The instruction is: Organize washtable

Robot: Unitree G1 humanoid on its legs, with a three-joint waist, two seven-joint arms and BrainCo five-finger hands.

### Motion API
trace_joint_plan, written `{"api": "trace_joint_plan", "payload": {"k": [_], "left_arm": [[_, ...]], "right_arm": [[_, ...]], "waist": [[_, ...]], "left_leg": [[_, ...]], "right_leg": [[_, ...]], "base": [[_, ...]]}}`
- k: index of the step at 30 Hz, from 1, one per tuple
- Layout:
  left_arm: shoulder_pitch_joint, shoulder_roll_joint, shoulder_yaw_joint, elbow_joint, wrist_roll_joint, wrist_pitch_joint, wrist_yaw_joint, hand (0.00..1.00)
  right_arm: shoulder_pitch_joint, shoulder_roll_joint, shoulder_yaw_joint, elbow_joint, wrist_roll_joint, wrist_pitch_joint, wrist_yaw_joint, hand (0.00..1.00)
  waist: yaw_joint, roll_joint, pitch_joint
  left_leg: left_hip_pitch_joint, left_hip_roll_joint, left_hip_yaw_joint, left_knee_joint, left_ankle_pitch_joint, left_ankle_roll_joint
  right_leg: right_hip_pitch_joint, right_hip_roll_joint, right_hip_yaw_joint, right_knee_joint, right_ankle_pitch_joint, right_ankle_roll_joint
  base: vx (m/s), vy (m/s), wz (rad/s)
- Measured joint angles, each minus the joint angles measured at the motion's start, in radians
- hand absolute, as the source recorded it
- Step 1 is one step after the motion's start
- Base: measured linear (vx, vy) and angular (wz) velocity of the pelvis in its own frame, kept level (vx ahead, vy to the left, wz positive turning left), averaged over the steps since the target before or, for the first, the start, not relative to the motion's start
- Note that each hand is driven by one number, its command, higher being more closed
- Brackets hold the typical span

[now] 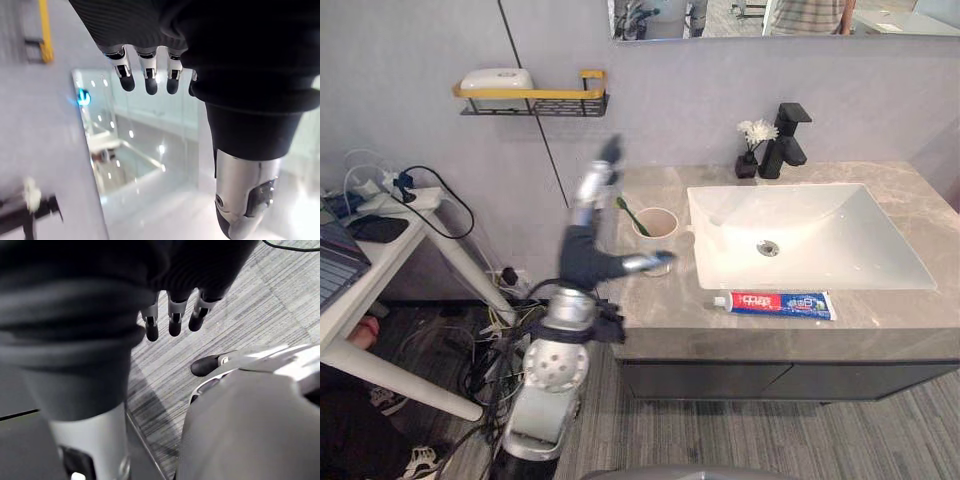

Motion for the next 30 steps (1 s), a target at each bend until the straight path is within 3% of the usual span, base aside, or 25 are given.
{"api": "trace_joint_plan", "payload": {"k": [3,12,18,23,30], "left_arm": [[-0.081,0.011,-0.086,0.006,0.045,0.001,-0.071,0.0],[-0.285,-0.01,-0.337,0.246,0.051,0.033,-0.163,0.0],[-0.378,-0.04,-0.406,0.413,0.101,0.047,-0.167,0.0],[-0.443,-0.076,-0.412,0.535,0.157,0.074,-0.155,0.0],[-0.466,-0.068,-0.401,0.741,0.207,0.087,-0.127,0.0]], "right_arm": [[-0.003,-0.003,0.024,0.0,-0.002,0.001,0.013,0.0],[-0.014,-0.009,0.067,-0.003,-0.008,0.002,0.02,0.0],[-0.027,-0.008,0.067,-0.005,-0.009,0.003,0.019,0.0],[-0.04,-0.005,0.066,-0.008,-0.009,0.009,0.014,0.0],[-0.058,0.008,0.045,-0.048,-0.009,0.023,0.009,0.0]], "waist": [[-0.009,-0.007,-0.004],[-0.015,-0.022,-0.005],[-0.035,-0.026,-0.004],[-0.053,-0.031,-0.001],[-0.071,-0.034,0.002]], "left_leg": [[0.0,0.0,-0.001,0.0,0.0,0.0],[-0.019,0.0,-0.003,0.011,0.002,0.001],[-0.028,0.0,-0.004,0.016,0.003,0.001],[-0.028,0.001,-0.001,0.016,0.003,0.001],[-0.014,0.003,0.027,0.001,0.003,0.001]], "right_leg": [[0.0,0.0,0.0,0.0,0.0,0.0],[-0.025,-0.003,0.0,0.025,-0.005,-0.003],[-0.032,-0.003,-0.001,0.028,-0.004,-0.002],[-0.035,-0.004,0.003,0.028,-0.004,-0.002],[-0.028,0.0,0.023,-0.011,0.023,-0.002]], "base": [[0.0,0.0,0.0],[-0.02,0.007,0.0],[0.0,0.001,0.01],[0.0,0.0,0.0],[0.0,-0.001,-0.13]]}}
